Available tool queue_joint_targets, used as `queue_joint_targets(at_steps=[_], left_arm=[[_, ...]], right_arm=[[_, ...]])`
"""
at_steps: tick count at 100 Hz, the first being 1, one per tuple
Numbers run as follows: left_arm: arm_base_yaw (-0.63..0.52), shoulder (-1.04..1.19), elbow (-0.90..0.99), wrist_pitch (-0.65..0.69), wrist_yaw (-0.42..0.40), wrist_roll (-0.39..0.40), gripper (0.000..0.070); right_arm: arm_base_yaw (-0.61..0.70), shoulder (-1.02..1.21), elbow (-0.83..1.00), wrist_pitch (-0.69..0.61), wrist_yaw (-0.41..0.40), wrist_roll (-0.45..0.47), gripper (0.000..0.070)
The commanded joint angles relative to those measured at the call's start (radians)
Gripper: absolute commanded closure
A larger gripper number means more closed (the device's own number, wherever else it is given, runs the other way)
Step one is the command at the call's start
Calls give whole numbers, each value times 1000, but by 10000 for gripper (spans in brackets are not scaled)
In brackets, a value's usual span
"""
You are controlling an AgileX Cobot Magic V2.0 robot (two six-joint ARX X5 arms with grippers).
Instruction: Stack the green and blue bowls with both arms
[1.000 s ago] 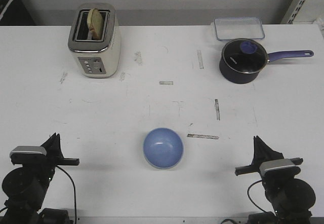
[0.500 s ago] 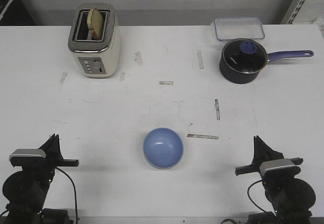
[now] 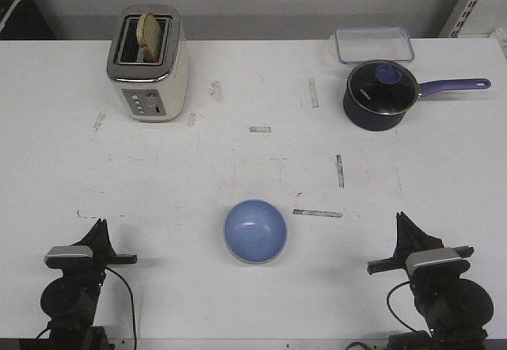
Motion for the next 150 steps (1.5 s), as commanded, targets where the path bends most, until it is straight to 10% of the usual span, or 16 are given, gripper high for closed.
queue_joint_targets(at_steps=[1,150], left_arm=[[1,-3,-30,70,19,13,699],[0,-3,-52,94,28,13,699]], right_arm=[[0,3,-3,11,1,10,700],[-146,-95,-156,89,0,11,700]])
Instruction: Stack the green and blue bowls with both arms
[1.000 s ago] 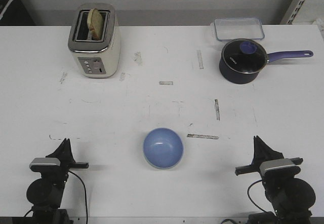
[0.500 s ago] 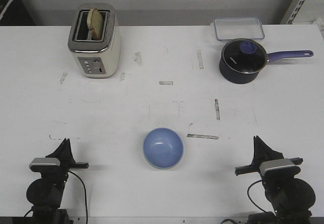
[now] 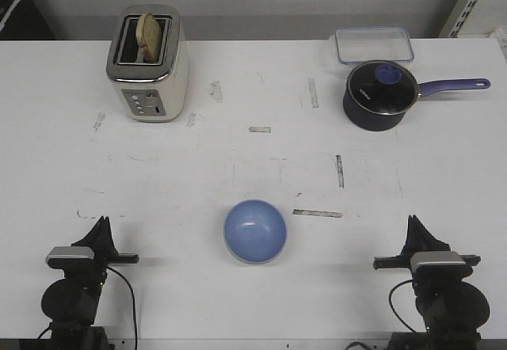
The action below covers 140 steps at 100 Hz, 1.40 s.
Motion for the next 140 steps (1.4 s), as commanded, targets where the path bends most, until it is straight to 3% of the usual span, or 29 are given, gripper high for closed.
queue_joint_targets(at_steps=[1,35,44,140], left_arm=[[0,-2,-21,13,2,13,699],[0,-1,-21,14,2,13,699],[0,-2,-21,11,2,13,699],[0,-2,-21,14,2,13,699]], right_arm=[[-17,-33,-55,44,0,12,700],[-28,-145,-357,334,-2,16,700],[-28,-145,-355,291,0,14,700],[-28,-145,-355,306,0,14,700]])
